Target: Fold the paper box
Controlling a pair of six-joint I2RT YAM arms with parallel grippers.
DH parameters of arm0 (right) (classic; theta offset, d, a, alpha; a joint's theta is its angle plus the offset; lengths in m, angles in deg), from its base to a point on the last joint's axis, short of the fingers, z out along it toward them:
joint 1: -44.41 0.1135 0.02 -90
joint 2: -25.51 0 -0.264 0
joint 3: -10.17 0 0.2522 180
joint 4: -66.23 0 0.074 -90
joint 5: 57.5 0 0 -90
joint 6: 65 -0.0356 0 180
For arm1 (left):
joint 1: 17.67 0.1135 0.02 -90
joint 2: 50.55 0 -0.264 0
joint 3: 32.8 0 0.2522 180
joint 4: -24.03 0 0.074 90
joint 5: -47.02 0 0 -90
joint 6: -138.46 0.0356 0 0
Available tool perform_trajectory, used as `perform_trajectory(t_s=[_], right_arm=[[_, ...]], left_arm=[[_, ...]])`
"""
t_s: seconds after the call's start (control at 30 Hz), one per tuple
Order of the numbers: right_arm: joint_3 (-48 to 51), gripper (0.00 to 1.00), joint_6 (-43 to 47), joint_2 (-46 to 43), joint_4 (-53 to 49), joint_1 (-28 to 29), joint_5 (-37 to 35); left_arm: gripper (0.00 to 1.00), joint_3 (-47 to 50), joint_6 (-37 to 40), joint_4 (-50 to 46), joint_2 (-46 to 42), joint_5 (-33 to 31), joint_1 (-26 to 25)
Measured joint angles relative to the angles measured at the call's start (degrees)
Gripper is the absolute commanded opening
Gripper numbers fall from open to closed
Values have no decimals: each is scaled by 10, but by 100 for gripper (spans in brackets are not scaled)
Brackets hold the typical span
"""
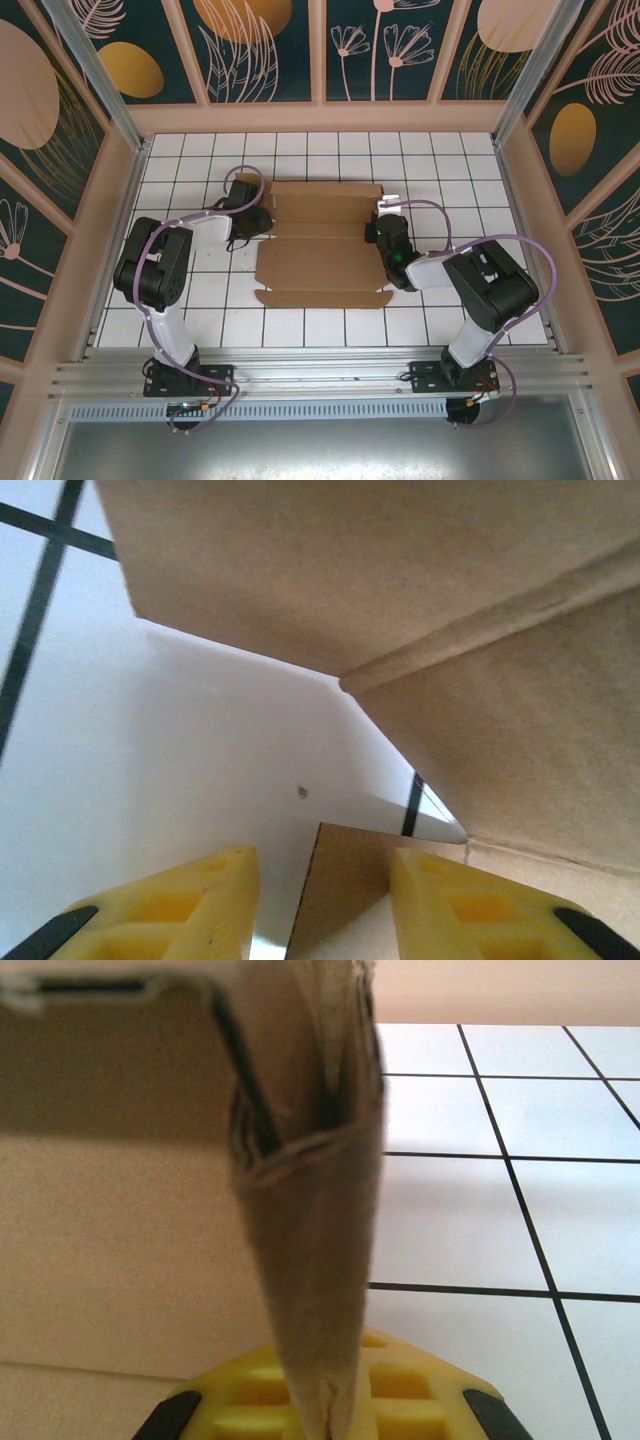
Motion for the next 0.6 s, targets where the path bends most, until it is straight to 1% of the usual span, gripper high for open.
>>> perform_trajectory(t_s=[0.13, 0.33, 0.6], right_arm=[[-3, 0, 0, 0, -3, 0, 0], [-5, 0, 0, 0, -7, 0, -3], [-5, 0, 0, 0, -7, 0, 0]], left_arm=[[39, 0, -2, 16, 0, 35, 0], [38, 1, -12, 35, -1, 67, 6], [37, 20, -48, 96, -5, 148, 5]])
